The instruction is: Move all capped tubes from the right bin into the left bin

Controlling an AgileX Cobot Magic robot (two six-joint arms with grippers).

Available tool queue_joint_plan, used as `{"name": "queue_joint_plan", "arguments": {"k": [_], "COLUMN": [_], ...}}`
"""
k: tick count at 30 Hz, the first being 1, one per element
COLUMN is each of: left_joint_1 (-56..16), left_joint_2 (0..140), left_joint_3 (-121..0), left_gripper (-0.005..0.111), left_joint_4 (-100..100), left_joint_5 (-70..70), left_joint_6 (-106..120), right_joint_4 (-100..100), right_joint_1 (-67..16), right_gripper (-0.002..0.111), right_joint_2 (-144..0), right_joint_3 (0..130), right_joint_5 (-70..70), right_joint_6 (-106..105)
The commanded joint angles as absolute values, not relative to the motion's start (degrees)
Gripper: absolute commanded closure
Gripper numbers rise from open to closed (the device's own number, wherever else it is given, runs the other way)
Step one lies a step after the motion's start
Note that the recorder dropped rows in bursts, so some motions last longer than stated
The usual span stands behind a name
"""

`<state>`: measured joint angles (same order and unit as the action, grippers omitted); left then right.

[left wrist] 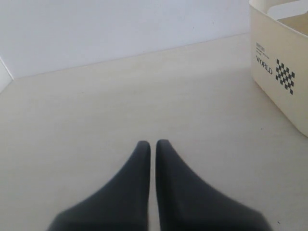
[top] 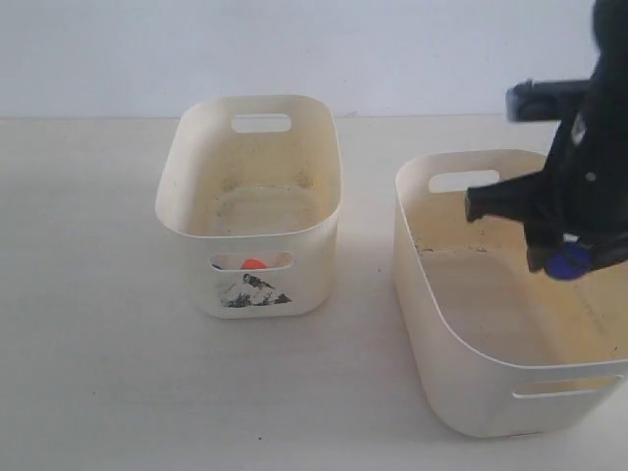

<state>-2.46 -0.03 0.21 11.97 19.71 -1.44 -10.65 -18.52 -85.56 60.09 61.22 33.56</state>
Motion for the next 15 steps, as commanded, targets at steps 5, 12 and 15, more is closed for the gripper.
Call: {"name": "queue_joint_plan", "arguments": {"k": [5, 12, 15], "left_joint_1": [-2.5, -2.5, -2.5], "left_joint_2": [0.0, 0.0, 0.0], "left_joint_3": [0.0, 0.0, 0.0], "left_gripper": [0.102, 0.102, 0.102], "left_joint_4": [11.8, 11.8, 11.8], "left_joint_5": [19.5, 19.5, 19.5], "left_joint_6": [-2.0, -2.0, -2.0], "right_joint_4": [15.4, 33.1, 33.7], "right_joint_1": [-19.2, -24.9, -28.0], "right_gripper": [0.107, 0.107, 0.107], "right_joint_2": [-67.2, -74.2, -79.7], "right_joint_3": [60.0, 60.0, 60.3], "right_joint_5": [29.8, 16.9, 10.9], "right_joint_6": [10.8, -16.6, -19.0]}}
